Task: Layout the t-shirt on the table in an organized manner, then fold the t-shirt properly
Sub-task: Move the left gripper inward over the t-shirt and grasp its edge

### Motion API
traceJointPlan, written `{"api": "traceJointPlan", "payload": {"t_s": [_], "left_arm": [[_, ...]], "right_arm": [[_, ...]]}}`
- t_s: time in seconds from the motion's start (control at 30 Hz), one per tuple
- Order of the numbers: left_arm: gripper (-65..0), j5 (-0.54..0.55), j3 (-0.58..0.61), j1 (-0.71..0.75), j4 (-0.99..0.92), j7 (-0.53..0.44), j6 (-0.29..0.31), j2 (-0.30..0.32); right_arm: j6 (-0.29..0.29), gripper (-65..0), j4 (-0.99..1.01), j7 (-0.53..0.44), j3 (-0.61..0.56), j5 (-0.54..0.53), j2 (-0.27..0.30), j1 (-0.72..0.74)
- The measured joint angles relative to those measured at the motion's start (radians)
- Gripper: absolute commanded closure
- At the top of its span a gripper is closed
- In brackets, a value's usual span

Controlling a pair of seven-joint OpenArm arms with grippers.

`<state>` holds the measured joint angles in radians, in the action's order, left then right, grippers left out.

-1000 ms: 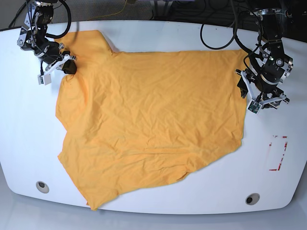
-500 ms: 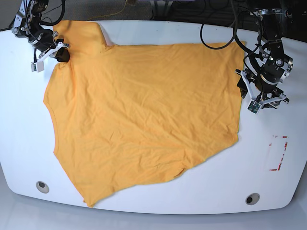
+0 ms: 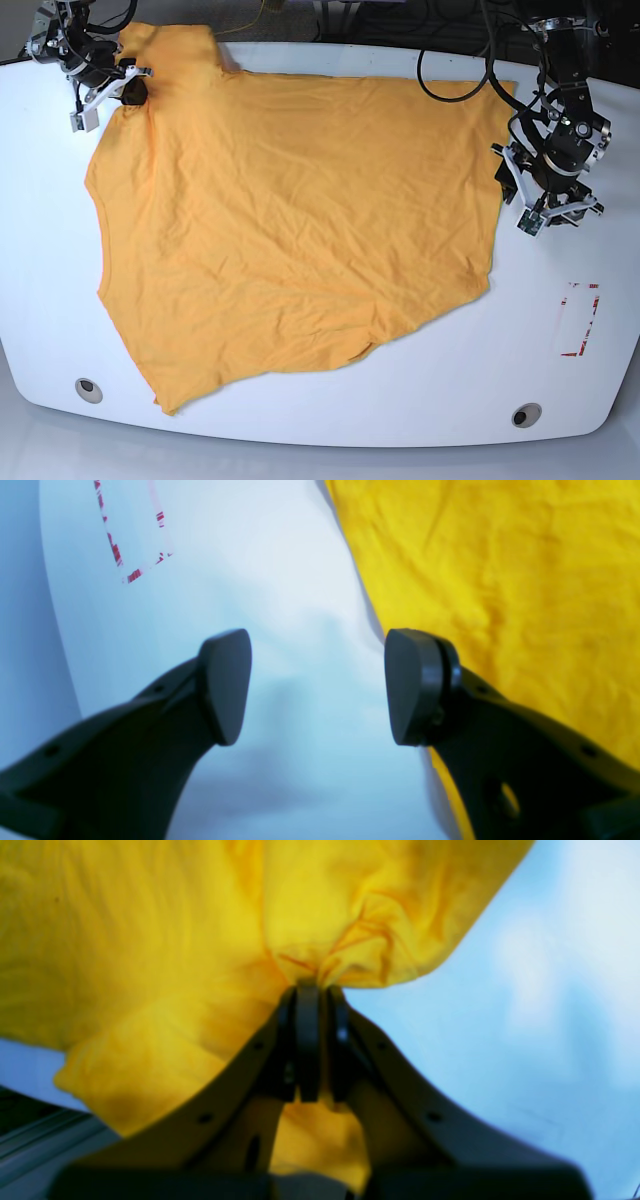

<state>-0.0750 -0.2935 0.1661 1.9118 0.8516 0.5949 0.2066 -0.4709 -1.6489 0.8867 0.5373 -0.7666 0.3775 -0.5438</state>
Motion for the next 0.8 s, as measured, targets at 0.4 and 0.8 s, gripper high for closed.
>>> {"api": "traceJointPlan", "payload": {"t_s": [0.4, 0.8], "left_arm": [[-46.1, -0.004, -0.064, -0.171, -0.016, 0.016, -0.005, -0.019], [-64.9, -0.014, -0.069, -0.391, -0.172, 0.151, -0.011, -0.121]], "right_arm": [[0.000, -0.6, 0.000, 0.000, 0.000, 0.000, 0.000, 0.003], [0.003, -0.6, 0.000, 0.006, -0.002, 0.003, 0.003, 0.031]]}}
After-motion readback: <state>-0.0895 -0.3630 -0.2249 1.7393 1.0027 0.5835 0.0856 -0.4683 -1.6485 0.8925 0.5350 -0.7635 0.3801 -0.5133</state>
